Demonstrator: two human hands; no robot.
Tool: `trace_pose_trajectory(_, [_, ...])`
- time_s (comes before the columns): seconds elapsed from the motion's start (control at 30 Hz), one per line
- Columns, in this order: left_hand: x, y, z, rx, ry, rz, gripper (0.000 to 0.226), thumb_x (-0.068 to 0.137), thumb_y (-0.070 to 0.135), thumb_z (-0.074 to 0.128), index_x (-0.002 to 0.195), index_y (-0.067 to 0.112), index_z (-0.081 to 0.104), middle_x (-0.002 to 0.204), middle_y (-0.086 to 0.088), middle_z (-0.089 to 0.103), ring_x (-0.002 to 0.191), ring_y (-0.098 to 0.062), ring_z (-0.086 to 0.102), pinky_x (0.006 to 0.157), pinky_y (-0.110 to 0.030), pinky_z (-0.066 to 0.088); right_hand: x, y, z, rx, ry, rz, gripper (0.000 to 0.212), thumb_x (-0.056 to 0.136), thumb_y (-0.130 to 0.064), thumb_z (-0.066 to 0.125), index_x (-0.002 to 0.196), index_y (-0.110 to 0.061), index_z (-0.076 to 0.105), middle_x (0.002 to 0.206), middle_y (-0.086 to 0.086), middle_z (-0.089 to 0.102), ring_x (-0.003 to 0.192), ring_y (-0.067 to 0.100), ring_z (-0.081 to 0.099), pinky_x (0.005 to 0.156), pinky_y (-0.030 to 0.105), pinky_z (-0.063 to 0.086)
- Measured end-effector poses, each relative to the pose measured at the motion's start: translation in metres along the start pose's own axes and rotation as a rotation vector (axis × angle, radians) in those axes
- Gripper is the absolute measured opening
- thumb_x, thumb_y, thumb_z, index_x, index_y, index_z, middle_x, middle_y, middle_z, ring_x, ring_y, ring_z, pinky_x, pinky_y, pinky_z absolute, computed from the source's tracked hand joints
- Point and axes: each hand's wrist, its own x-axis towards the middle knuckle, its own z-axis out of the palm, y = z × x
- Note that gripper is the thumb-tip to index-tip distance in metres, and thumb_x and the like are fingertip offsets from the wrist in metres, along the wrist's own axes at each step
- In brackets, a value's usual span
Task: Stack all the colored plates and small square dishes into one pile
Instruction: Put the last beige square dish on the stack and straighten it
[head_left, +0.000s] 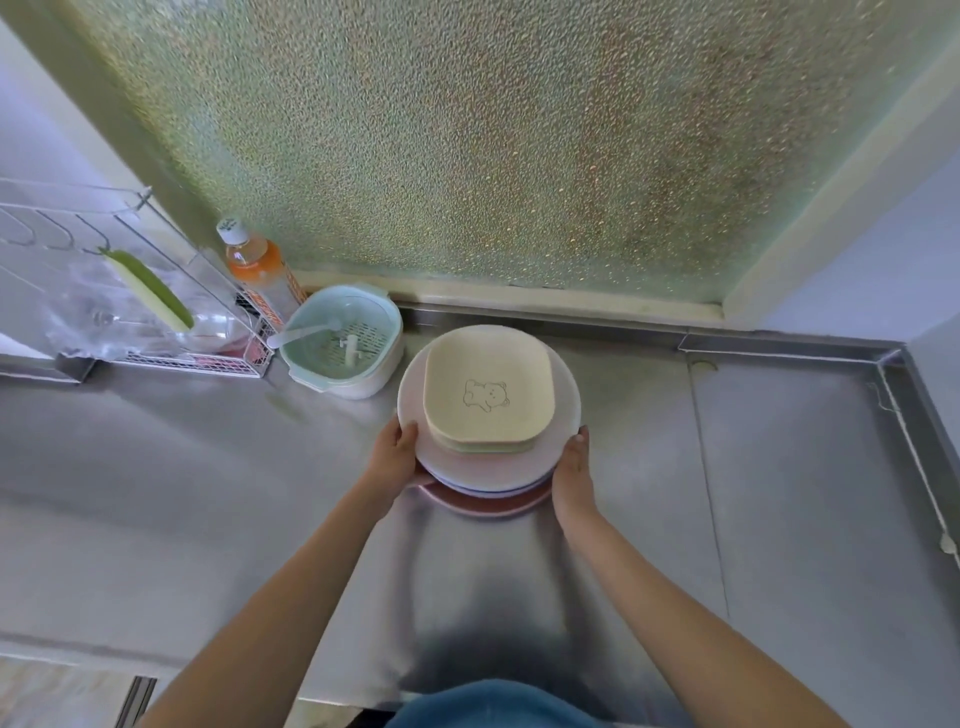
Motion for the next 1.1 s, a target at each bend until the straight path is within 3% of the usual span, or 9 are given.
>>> trace_pose_trajectory(0.1, [0.021,0.015,-0.005,-0.008,0.013,-0.013,0.037,0.101,0.018,0.032,0.135,0.007,0.041,0.111,-0.010,0.053,0.085,-0.025,0.054,0.041,-0.025,0.055,0.018,-0.018,0.014,-0.020,0.000,-0.002,0.049,0.103,-0.032,0.014,0.150,-0.019,0.011,0.153,-0.002,0.022,0.139,0.013,0.022,0.095,0.012,0.016])
trace_pose_trajectory(0.17, [0.036,0.022,-0.008,0.018,0.022,-0.002,0.039,0.101,0.018,0.030,0.139,0.009,0.039,0.116,-0.009,0.051,0.101,-0.030,0.054,0.045,-0.029,0.057,0.028,-0.026,0.022,-0.024,0.006,-0.007,0.048,0.103,-0.034,0.015,0.149,-0.021,0.013,0.151,-0.002,0.027,0.135,0.011,0.026,0.096,0.012,0.017])
trace_pose_trajectory(0.3, [0.051,0.026,-0.010,0.048,0.044,0.009,0.041,0.101,0.020,0.030,0.141,0.011,0.036,0.117,-0.007,0.049,0.116,-0.036,0.051,0.065,-0.045,0.056,0.037,-0.026,0.032,-0.025,0.031,0.035,0.053,0.101,-0.044,0.016,0.150,-0.028,0.006,0.157,-0.005,0.014,0.143,0.016,0.016,0.116,0.032,0.013])
trace_pose_trajectory(0.53, [0.058,0.020,-0.010,0.058,0.054,0.035,0.038,0.098,0.013,0.030,0.135,0.010,0.041,0.112,-0.010,0.053,0.106,-0.034,0.053,0.078,-0.053,0.056,0.038,-0.025,0.035,0.002,0.052,0.061,0.054,0.100,-0.046,0.015,0.150,-0.029,0.003,0.158,-0.008,0.007,0.144,0.014,0.012,0.117,0.033,0.011])
trace_pose_trajectory(0.67, [0.065,0.023,-0.019,0.262,0.106,0.104,0.030,0.083,0.020,0.039,0.099,0.003,0.057,0.090,-0.014,0.056,0.089,-0.033,0.055,0.079,-0.038,0.047,0.044,-0.041,0.030,-0.041,0.070,-0.078,0.051,0.102,-0.039,0.022,0.149,-0.031,0.006,0.157,-0.010,0.010,0.143,0.013,0.016,0.117,0.033,0.013])
trace_pose_trajectory(0.8, [0.070,0.033,-0.016,0.280,0.150,0.183,0.036,0.091,0.018,0.042,0.124,0.009,0.053,0.114,-0.008,0.062,0.107,-0.029,0.055,0.093,-0.038,0.043,0.061,-0.064,0.025,-0.232,0.050,-0.240,0.050,0.101,-0.018,0.031,0.149,-0.024,0.019,0.155,-0.002,0.022,0.141,0.016,0.025,0.105,0.019,0.020])
trace_pose_trajectory(0.9, [0.068,0.030,-0.007,0.242,0.170,0.216,0.051,0.093,0.005,0.034,0.143,0.015,0.035,0.139,-0.010,0.050,0.128,-0.031,0.044,0.110,-0.044,0.035,0.061,-0.067,0.023,-0.419,0.065,-0.332,0.055,0.093,0.002,0.034,0.145,-0.016,0.030,0.151,0.001,0.034,0.132,0.022,0.040,0.095,0.021,0.032])
trace_pose_trajectory(0.97, [0.065,0.026,-0.003,0.277,0.174,0.242,0.060,0.093,0.003,0.031,0.149,0.020,0.023,0.147,-0.010,0.042,0.133,-0.032,0.040,0.113,-0.044,0.031,0.058,-0.067,0.019,-0.454,0.094,-0.346,0.058,0.090,0.003,0.036,0.145,-0.018,0.032,0.146,0.001,0.041,0.119,0.026,0.051,0.086,0.023,0.037])
trace_pose_trajectory(1.1, [0.062,0.025,-0.002,0.358,0.150,0.243,0.061,0.094,0.003,0.030,0.151,0.019,0.014,0.150,-0.013,0.037,0.134,-0.034,0.038,0.112,-0.042,0.030,0.054,-0.065,0.017,-0.429,0.120,-0.321,0.059,0.090,0.003,0.036,0.145,-0.019,0.032,0.127,0.013,0.058,0.105,0.032,0.057,0.077,0.025,0.037])
